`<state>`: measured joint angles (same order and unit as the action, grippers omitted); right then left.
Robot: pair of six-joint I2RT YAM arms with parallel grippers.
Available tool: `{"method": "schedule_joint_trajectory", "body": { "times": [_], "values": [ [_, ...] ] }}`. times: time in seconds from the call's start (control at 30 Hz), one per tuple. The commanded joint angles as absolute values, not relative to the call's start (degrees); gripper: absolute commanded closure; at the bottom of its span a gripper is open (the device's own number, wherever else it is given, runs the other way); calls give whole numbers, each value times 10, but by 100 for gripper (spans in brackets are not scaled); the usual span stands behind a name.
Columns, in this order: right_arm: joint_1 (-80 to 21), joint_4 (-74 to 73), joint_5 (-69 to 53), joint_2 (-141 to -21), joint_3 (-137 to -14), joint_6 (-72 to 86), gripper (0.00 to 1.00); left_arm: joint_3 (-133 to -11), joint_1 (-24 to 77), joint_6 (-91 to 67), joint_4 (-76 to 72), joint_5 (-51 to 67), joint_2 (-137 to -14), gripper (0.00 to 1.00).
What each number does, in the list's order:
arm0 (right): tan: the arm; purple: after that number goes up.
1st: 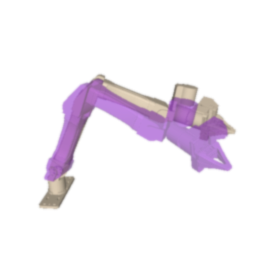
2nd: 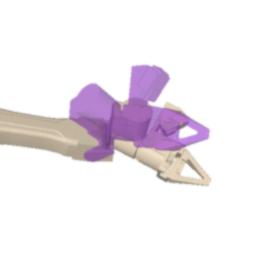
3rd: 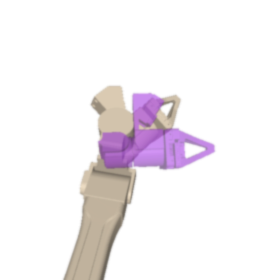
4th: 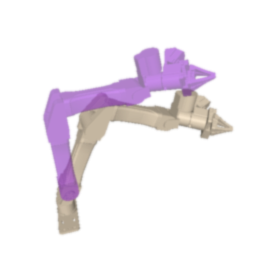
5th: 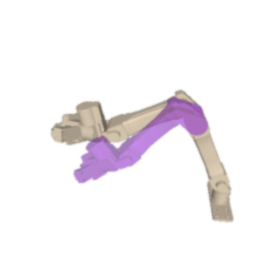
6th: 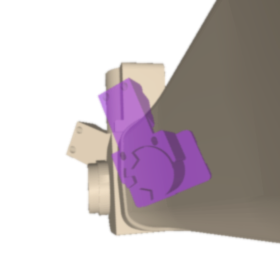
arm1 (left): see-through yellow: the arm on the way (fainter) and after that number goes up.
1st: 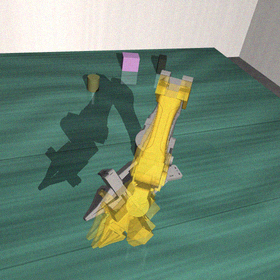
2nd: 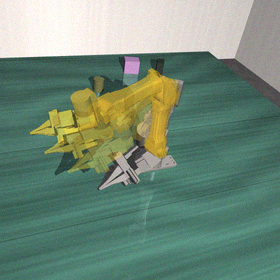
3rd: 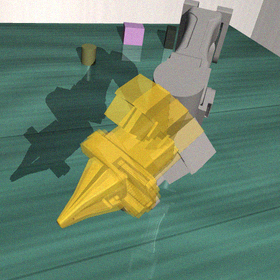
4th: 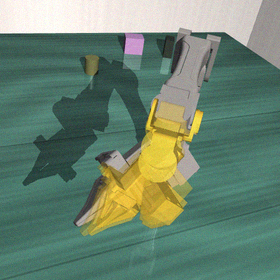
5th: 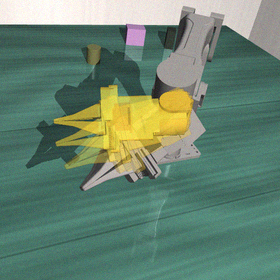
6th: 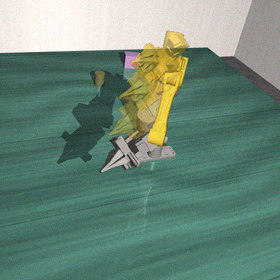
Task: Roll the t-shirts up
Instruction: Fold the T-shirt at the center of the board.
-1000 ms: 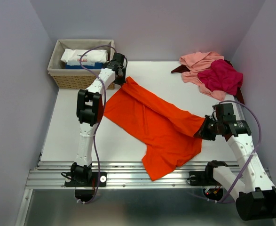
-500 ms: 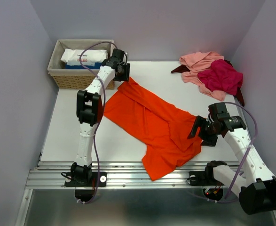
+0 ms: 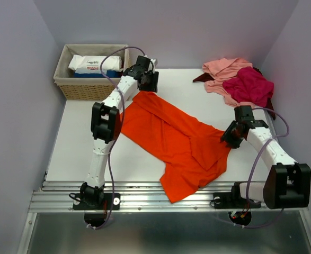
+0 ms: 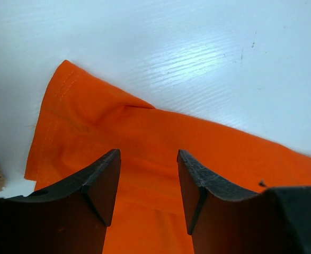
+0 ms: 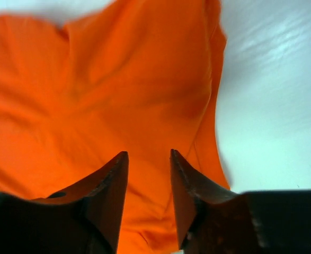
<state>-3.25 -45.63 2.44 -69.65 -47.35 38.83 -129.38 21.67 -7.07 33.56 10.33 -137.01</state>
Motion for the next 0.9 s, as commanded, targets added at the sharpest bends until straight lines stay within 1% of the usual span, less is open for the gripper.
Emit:
{"method": "schedule_joint_trajectory", "body": {
  "times": [0.0,0.07,0.27,0.43,0.6,0.87],
  "values": [
    [11,-350,40,-735,-487,384,61,-1295,213,-75,313,109,-1380,43],
    [24,-329,44,-754,-485,381,65,-1294,212,-76,312,96,-1391,43],
    [69,-287,62,-837,-468,368,66,-1288,206,-85,315,79,-1424,44],
    [94,-265,118,-881,-461,367,66,-1280,198,-88,320,73,-1444,44],
    [94,-265,146,-905,-472,374,67,-1271,195,-94,321,60,-1451,44],
    [106,-263,177,-890,-451,391,68,-1257,184,-106,316,53,-1447,44]
  ]
}}
